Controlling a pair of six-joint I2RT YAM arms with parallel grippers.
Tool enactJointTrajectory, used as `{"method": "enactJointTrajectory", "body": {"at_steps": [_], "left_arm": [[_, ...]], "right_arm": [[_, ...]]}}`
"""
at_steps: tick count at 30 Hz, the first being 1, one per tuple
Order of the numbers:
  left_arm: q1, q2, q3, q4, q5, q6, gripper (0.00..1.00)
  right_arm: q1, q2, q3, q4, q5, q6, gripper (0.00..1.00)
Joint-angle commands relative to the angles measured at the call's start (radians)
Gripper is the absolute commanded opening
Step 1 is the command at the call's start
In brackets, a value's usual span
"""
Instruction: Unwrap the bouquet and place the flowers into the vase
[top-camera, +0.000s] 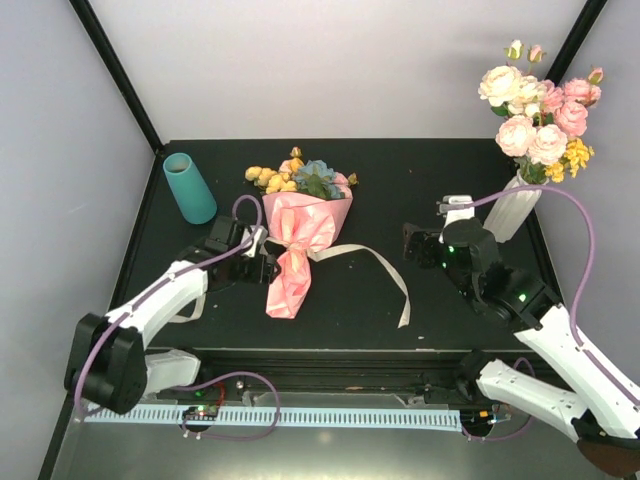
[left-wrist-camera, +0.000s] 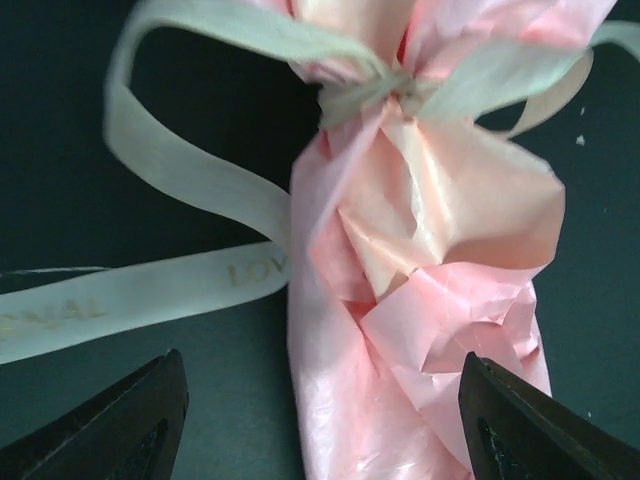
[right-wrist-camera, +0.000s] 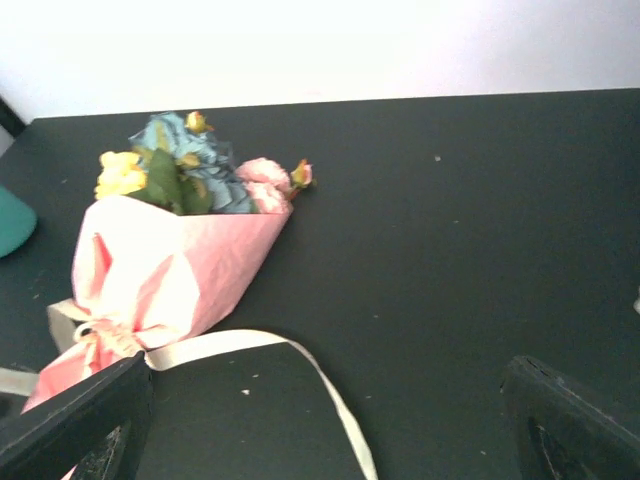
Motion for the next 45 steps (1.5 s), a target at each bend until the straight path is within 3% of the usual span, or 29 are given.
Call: {"method": "enactJointTrajectory", "body": {"at_steps": [1,8,11,18,22,26,30,35,45], "left_arm": [[-0.036,0.069,-0.032,0.105,0.079,-0.061,0.76],[-0.048,0.181,-0.093,0.211,0.147,-0.139,0.68],[-0.073,0.208,-0.098,0.241,0.208,-0.151,0.60],[-0.273,0.188,-0.040,0.320,0.323,-0.153,0.56],[-0.352,0.141,0.043,0.142,0.266,-0.066,0.61],[-0.349,-0.136,-0.006,0.063,0.045,-0.073,0.67],[-0.316,-0.333,-0.087,0.049,-0.208,-0.082,0.68],[-0.257,-0.341,-0.022,-0.113,-0.340,-0.127,0.69],[-0.207,-0.408,-0.004,-0.225,-0.368,-0.210,0.75]], "right_arm": [[-0.004,0.027,-0.009,0.054,-0.104,-0.009,0.96],[-0.004,-0.002,-0.044,0.034,-0.104,0.016,0.96],[-0.004,-0.023,-0.053,0.017,-0.097,0.026,0.96],[-0.004,-0.068,-0.089,0.000,-0.089,0.040,0.96],[-0.004,-0.080,-0.114,0.012,-0.112,0.037,0.96],[-0.004,-0.065,-0.164,0.080,-0.229,0.010,0.96],[-0.003,0.056,-0.182,0.161,-0.389,-0.002,0.99],[0.040,0.304,-0.071,0.147,-0.412,-0.058,1.00],[0.144,0.762,0.258,0.004,-0.311,-0.029,1.00]]}}
